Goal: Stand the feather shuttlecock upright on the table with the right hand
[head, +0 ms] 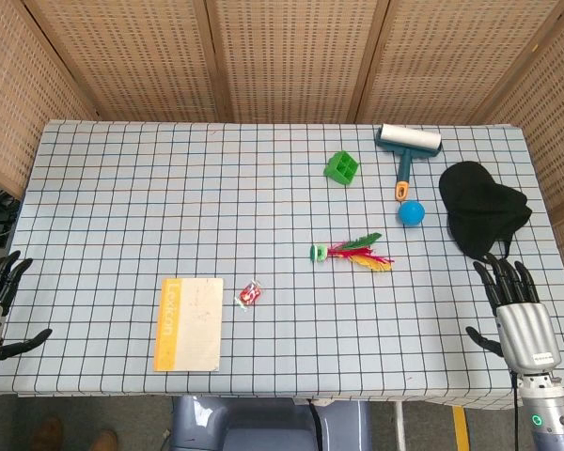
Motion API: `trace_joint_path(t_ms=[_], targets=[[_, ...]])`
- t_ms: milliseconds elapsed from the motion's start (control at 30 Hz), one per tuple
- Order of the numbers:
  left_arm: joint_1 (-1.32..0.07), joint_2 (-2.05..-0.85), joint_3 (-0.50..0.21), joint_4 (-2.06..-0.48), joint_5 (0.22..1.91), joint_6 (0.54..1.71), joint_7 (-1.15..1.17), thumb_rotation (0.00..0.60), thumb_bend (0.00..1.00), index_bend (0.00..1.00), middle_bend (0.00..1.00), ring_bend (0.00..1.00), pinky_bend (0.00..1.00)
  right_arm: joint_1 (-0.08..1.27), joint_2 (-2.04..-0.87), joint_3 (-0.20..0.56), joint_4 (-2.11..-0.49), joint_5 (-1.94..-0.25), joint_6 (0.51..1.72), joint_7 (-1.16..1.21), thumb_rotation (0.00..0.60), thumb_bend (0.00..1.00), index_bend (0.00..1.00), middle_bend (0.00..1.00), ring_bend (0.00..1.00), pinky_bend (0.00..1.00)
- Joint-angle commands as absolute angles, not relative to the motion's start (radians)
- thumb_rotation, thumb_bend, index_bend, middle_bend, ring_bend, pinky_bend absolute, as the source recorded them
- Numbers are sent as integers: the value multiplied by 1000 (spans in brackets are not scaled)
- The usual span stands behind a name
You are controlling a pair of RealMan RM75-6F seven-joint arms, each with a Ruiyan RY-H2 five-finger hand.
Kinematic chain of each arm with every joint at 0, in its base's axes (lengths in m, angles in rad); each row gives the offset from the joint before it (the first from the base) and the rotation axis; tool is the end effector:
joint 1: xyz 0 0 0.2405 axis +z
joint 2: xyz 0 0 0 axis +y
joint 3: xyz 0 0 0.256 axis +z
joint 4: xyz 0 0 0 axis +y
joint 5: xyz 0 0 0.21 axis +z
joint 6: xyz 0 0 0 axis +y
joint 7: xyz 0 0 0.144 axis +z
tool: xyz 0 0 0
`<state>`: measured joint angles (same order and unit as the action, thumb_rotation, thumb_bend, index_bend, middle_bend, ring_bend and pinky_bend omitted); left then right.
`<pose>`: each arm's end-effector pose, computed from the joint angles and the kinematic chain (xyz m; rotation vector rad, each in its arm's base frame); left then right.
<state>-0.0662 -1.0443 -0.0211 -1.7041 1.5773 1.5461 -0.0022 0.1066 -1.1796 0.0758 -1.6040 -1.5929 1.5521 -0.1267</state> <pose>-0.2903 0.1680 0.1742 -1.4167 -0.8748 -0.9694 -0.2851 -0.1910 0.1484 1.4366 -0.7247 0.9735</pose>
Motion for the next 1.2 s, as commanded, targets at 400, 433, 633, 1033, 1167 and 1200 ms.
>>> trace_joint_path(t_ms=[400,433,633,1033,1167,1200], targets=[[-76,-1053,-27,-1702,1568,1531,-5,600,0,0,0,0,0,207,-1188,118,-1576,-1555,1408,-165,600,0,74,0,0,0],[-76,-1054,-27,-1703,1568,1530,-3,600,0,0,0,0,0,215,-1188,121,-1576,-1552,1397,-167,600,0,82,0,0,0],[-103,-1080,-35,-1689,1569,1498,17,600,0,0,0,0,0,418,-1200,202,-1591,-1459,1112,-207,600,6,315,0,0,0],[-122,-1098,-46,-1679,1515,1453,51,600,0,0,0,0,0,608,-1416,272,-1481,-1116,932,-424,600,431,471,0,0,0],[-125,-1099,-51,-1675,1503,1449,47,600,0,0,0,0,0,638,-1471,258,-1430,-1074,935,-482,600,500,469,0,0,0],[-125,-1098,-52,-1675,1501,1448,45,600,0,0,0,0,0,643,-1484,255,-1417,-1059,932,-487,600,501,468,0,0,0]])
